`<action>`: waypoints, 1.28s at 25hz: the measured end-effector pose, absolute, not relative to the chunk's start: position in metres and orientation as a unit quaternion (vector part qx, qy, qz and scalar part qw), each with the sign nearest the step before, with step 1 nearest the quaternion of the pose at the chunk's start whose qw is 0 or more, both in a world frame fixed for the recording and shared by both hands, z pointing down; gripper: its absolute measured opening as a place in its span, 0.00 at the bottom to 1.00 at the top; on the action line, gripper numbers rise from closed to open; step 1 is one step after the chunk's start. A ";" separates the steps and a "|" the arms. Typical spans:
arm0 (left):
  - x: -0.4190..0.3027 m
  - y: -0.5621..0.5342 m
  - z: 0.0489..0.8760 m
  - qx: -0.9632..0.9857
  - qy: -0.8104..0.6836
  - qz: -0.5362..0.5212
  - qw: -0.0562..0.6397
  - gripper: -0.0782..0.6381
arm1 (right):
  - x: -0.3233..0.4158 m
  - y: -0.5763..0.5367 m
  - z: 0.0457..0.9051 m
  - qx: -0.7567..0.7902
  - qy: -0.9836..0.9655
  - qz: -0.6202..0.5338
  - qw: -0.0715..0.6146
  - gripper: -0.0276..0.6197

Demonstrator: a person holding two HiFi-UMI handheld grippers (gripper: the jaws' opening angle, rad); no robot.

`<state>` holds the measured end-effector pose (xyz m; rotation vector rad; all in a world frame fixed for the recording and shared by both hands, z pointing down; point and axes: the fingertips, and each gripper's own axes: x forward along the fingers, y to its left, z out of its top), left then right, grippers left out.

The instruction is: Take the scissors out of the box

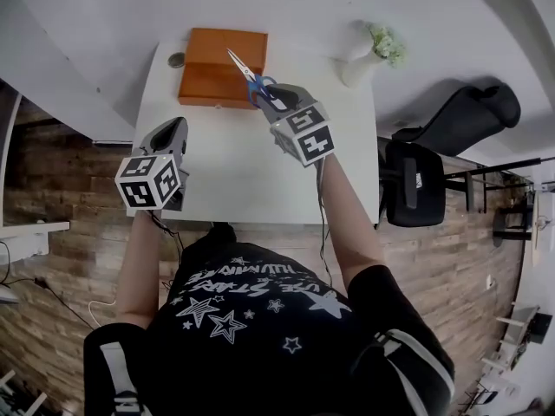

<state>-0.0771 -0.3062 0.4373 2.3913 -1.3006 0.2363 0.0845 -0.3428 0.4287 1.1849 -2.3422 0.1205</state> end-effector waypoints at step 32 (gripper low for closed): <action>-0.035 -0.071 0.424 0.866 -0.456 0.077 0.191 0.13 | 0.126 -0.083 0.403 0.473 -0.866 0.105 0.121 0.20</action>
